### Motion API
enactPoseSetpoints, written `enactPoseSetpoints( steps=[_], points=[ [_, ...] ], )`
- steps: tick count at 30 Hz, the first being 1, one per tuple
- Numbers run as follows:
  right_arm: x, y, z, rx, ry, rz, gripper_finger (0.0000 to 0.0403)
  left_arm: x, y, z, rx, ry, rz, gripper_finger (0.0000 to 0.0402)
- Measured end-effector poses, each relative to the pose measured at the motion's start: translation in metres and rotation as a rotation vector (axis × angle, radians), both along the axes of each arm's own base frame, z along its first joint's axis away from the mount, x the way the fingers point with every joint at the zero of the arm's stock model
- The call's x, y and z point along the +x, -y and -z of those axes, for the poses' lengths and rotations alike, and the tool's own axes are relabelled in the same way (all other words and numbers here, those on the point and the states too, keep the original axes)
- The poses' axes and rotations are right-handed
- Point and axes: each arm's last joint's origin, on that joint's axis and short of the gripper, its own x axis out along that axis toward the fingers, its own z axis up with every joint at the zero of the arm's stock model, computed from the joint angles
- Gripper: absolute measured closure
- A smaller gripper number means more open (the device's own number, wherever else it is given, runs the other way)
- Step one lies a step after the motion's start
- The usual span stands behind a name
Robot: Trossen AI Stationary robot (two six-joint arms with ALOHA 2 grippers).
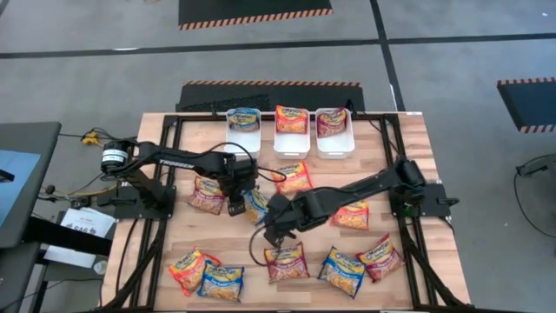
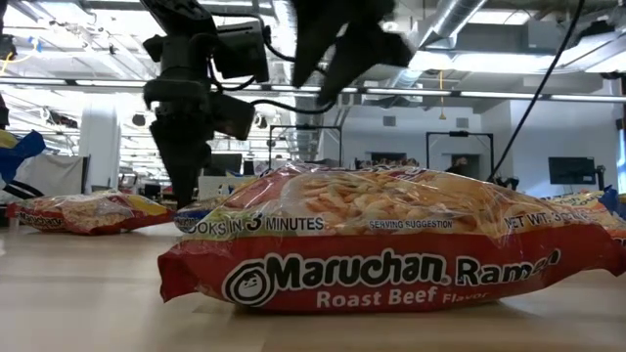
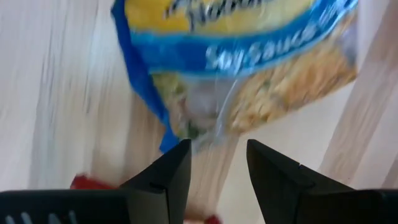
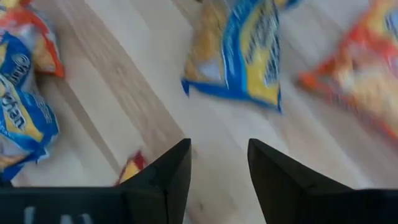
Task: Sort Maruchan noodles
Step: Put the blue noodle pack into the left white bin
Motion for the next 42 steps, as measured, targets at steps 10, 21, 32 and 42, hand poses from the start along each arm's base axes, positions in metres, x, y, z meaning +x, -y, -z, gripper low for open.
enactPoseSetpoints(
  steps=[10, 21, 32, 42],
  points=[
    [0.03, 0.031, 0.035, 0.004, -0.025, -0.118, 0.0289, -0.018, -0.008, 0.001, 0.068, -0.171, 0.023, 0.026],
    [0.052, 0.051, 0.055, -0.034, 0.031, -0.153, 0.0344, -0.025, -0.03, 0.0, 0.065, -0.188, 0.012, 0.026],
    [0.049, 0.063, 0.059, -0.059, -0.022, -0.172, 0.0374, -0.042, -0.056, 0.0, 0.038, -0.27, 0.006, 0.026],
    [0.042, 0.061, 0.084, -0.027, -0.058, -0.173, 0.0383, -0.043, -0.064, 0.0, -0.073, -0.202, -0.026, 0.026]
  ],
)
